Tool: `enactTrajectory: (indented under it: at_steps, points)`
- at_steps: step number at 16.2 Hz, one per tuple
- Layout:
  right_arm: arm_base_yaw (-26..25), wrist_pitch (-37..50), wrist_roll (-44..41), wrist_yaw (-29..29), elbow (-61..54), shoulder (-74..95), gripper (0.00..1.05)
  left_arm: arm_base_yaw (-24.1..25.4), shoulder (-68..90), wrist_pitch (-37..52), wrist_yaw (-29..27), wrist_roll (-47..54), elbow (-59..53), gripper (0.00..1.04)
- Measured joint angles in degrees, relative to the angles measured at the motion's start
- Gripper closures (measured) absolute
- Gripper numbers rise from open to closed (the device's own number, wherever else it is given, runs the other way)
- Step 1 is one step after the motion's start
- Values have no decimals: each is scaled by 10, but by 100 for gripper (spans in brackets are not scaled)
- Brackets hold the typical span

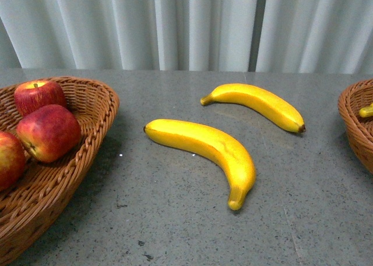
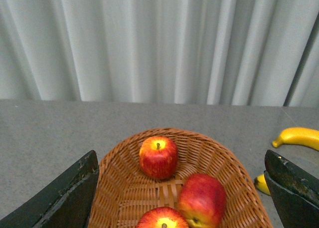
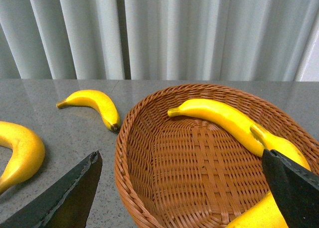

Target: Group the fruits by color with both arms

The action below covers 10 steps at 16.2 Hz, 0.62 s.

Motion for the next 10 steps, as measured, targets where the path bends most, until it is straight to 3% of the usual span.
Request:
enactTrajectory:
  at_steps: [1,5,10]
  points:
    - [0,0,0,0,0,0,6,-29,-98,-33,-22,-2,-66,34]
    - [0,0,0,0,0,0,6,-25,-156,-19,-26,-3,-131,81]
    - [0,0,0,0,0,0,6,-26,-171,-19,-26,-3,-148,97]
